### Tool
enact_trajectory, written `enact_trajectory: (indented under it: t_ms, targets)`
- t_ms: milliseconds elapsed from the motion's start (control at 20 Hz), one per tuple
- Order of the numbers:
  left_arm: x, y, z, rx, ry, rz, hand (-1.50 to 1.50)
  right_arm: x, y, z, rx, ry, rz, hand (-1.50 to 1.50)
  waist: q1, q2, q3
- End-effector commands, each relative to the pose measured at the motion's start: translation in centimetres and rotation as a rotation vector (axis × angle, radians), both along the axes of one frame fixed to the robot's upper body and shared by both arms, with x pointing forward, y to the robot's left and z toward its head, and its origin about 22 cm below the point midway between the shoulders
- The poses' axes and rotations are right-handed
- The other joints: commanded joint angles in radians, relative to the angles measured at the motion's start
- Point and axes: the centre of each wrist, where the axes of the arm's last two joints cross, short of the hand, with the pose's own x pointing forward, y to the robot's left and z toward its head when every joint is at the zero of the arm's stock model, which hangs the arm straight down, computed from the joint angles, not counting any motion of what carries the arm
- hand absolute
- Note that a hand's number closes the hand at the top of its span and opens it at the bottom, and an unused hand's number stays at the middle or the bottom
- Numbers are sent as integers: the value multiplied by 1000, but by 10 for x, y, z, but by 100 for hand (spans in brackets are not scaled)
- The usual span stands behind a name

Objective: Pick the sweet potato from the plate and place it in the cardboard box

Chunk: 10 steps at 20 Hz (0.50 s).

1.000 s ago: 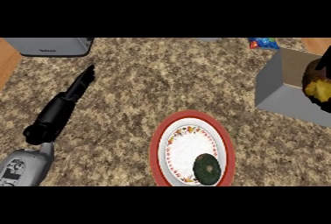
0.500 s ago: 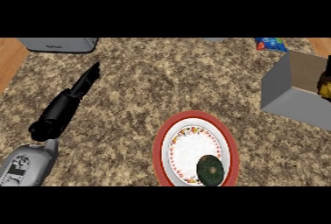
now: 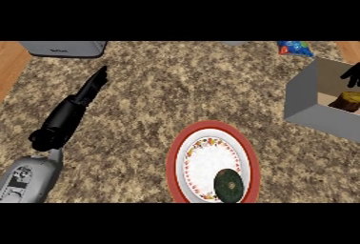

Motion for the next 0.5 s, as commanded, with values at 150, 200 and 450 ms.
enact_trajectory:
  t_ms: [150, 200, 450]
  targets:
    - [2, 4, -4, -14, 6, 19, 0, 8, -12, -2, 423, -120, 116, -150, -16, 3, 3]
    - [2, -4, 7, -6, -15, 10, 0, 12, -9, -2, 539, -125, 108, -150, -16, -4, 4]
    - [1, -7, 2, -3, -6, 3, 0, 19, -7, -30, 1023, -41, -64, -150, -9, 1, 4]
